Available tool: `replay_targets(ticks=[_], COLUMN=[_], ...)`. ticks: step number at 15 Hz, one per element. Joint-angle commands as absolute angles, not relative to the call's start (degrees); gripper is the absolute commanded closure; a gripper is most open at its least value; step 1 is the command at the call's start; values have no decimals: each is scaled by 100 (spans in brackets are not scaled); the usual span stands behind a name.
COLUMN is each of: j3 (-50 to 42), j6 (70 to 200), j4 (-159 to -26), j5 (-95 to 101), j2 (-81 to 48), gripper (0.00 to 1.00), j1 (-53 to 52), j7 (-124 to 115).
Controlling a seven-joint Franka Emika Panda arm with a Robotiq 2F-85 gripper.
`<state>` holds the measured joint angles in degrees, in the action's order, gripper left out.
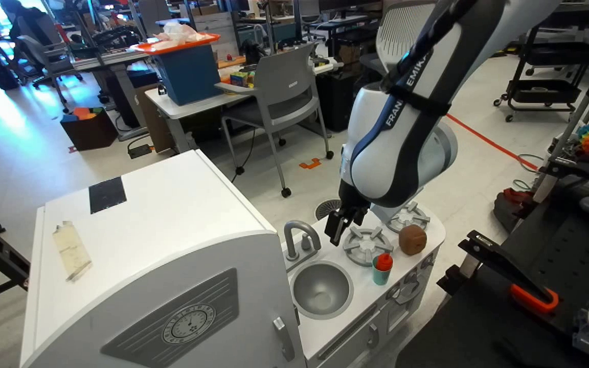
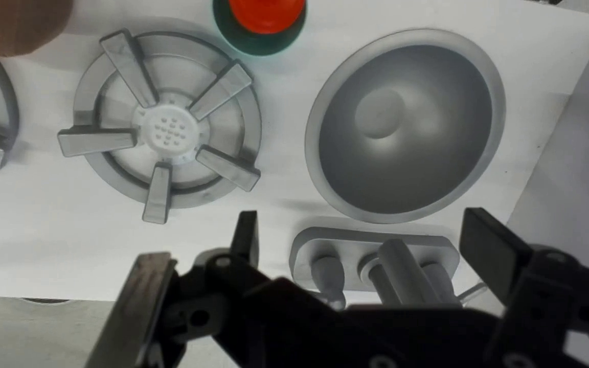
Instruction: Turn the tap faucet to the right
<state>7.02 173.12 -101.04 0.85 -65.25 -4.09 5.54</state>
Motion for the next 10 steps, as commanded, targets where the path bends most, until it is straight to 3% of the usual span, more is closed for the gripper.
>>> replay_targets(ticks=[1,10], j3=[764,870], j6=[17493,18120], j4=[-9408,-8025], j5=[280,631], j2=[-7116,-8133], gripper=[0,0], j1=[-520,-621], j7=[677,961])
